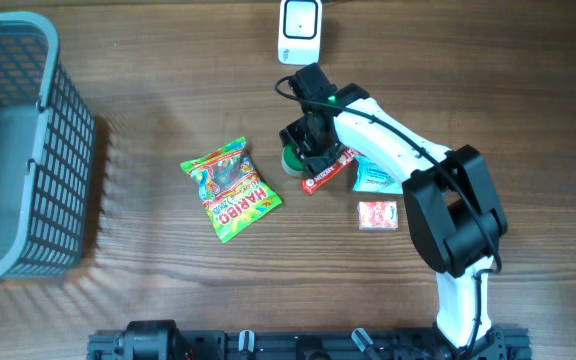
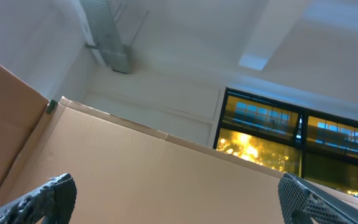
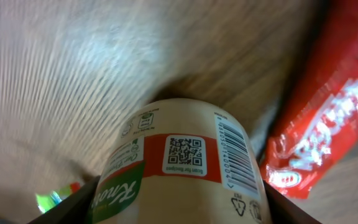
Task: Scan the item barcode
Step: 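Lower the right gripper around the jar and close on it, then lift the jar and rotate its label toward the scanner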
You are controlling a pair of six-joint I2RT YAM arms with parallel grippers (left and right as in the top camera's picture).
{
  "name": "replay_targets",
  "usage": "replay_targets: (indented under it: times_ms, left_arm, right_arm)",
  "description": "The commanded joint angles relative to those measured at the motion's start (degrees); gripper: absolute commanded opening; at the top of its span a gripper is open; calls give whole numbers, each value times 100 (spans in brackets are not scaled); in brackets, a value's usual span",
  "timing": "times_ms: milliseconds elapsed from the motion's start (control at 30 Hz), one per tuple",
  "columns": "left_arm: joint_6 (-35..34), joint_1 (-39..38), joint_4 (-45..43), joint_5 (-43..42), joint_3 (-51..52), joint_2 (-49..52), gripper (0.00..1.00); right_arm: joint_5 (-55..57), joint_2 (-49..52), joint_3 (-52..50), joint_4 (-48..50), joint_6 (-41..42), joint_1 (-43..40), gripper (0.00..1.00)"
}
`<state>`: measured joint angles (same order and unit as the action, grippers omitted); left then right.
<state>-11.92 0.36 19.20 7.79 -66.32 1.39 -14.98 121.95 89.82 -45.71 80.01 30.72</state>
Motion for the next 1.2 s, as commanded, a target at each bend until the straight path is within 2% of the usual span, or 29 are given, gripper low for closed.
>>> replay_targets:
  times_ms: [0, 100, 267, 467, 567, 800, 867, 1067, 1167]
  left_arm:
    - [-50, -20, -17, -24, 39, -7, 100]
    - [-50, 17, -17, -24, 39, -7, 100]
    - [-50, 192, -15, -24, 55, -7, 100]
    - [-52, 660, -26, -24, 109, -7, 100]
    - [-55, 826, -46, -26, 157, -7, 100]
    - [-57, 1054, -42, -26, 162, -7, 100]
    - [-57, 1054, -39, -28, 162, -7, 100]
    - [-57, 1054, -37, -28, 162, -7, 100]
    - [-57, 1054, -37, -28, 162, -7, 100]
  right_arm:
    - [11, 68, 146, 22, -1939, -72, 59]
    - [-186, 4, 393, -94, -3215, -127, 60]
    - [-90, -48, 944, -651, -5353, -138, 72]
    - [999, -44, 1067, -1513, -6365, -118, 76]
    - [1381, -44, 1067, -1672, -6548, -94, 79]
    - [1633, -44, 1067, -1735, -6800, -94, 100]
    - [1631, -48, 1073, -1731, -6719, -94, 99]
    - [1528, -96, 1665, -2562, -5263, -96, 100]
    - [1163, -131, 2315, -3244, -4168, -101, 100]
